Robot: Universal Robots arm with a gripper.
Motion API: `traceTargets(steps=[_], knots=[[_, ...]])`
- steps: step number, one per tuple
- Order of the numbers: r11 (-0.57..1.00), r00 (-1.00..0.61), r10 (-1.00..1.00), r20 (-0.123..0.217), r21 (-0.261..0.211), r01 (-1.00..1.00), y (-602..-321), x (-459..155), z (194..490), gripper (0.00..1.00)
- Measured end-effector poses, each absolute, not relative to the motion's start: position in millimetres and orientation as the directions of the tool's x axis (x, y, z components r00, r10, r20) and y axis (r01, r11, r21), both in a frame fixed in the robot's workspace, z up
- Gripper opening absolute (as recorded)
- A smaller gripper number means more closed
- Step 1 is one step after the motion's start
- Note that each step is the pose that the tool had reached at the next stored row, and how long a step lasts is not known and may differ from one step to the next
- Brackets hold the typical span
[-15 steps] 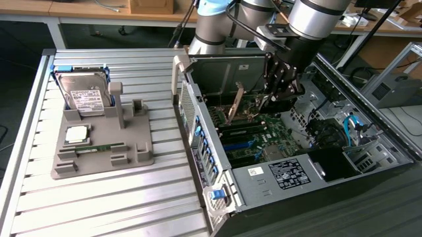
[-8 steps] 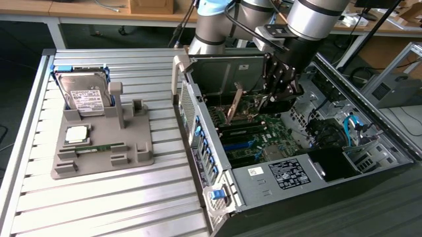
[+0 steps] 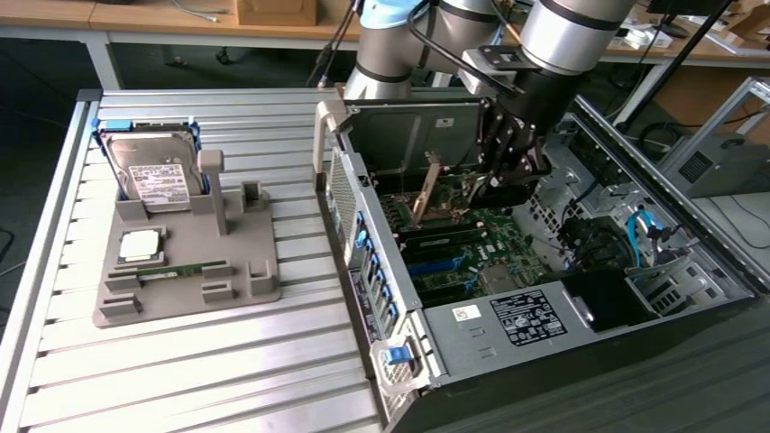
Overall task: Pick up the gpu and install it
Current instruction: 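Insert the gpu into the slot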
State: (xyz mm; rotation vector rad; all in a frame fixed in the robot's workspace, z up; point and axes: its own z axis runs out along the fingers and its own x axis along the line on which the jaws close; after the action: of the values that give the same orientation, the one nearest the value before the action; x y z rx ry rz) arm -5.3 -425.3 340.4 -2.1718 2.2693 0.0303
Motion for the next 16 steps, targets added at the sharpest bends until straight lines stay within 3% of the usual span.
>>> traceTargets(steps=[16], knots=[[0.044, -0.044, -0.999, -0.014, 0.014, -0.999, -425.3, -9.6, 338.3, 0.27]])
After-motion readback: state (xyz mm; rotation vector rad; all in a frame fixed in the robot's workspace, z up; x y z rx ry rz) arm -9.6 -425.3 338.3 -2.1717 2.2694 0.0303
